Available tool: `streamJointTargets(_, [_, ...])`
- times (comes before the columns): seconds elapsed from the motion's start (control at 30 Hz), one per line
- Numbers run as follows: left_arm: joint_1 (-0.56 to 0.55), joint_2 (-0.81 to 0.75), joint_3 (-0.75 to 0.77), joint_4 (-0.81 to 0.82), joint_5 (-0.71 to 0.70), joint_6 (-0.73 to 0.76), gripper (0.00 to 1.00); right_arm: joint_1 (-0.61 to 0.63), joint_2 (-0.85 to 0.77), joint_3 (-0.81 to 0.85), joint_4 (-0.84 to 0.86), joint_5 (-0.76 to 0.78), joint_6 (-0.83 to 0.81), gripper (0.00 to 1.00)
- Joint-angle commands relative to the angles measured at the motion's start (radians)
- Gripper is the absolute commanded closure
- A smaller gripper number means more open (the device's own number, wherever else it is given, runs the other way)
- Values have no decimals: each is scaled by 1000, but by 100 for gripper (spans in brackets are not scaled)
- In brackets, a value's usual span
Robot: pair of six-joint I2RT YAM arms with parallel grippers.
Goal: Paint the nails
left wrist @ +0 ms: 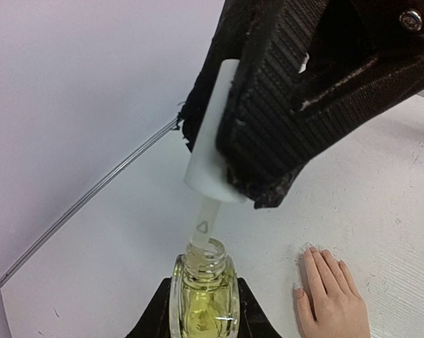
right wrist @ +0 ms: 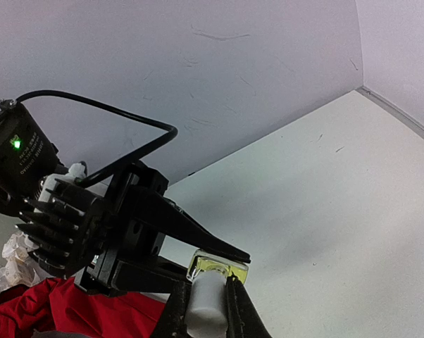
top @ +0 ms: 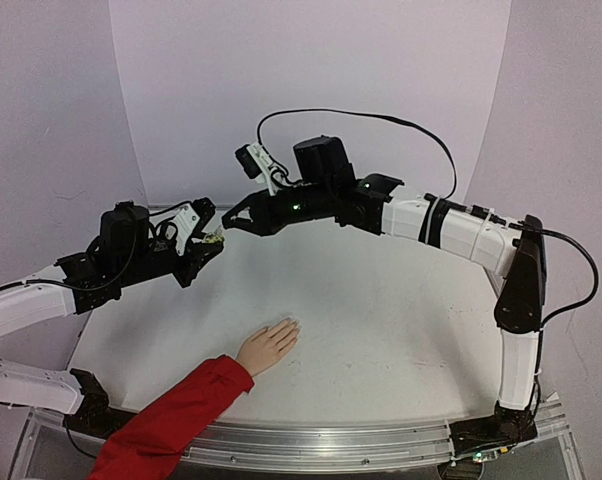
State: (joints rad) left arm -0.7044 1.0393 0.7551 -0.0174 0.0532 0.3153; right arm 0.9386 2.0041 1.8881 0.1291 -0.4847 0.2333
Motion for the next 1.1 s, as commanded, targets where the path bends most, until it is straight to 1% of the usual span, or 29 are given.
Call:
streamJointTargets(0.0, [-3,-9,33,56,11,3,100,4,-71,2,53,-6,2,100])
streamJointTargets(0.4, [-3,-11,24,56,2,-11,100,3,-110,-44,85,-7,13,100])
streamJointTargets(0.57, [-3,-14,18,58,-12,-27,100,-3,-148,-90,117,-6,21,100])
streamJointTargets(0.7, [-3,-25,12,63,-40,-58,100,-16,-203,-158,146,-14,22,100])
streamJointTargets(0.8, [-1,-53,10,63,-44,-106,100,-33,-279,-252,155,-15,-11,100])
streamJointTargets(0.87, [3,-83,4,65,-77,-148,100,-49,-347,-353,157,-13,-45,100])
streamJointTargets(1.07, [23,-146,7,65,-90,-255,100,-103,-574,-685,181,-17,-126,100])
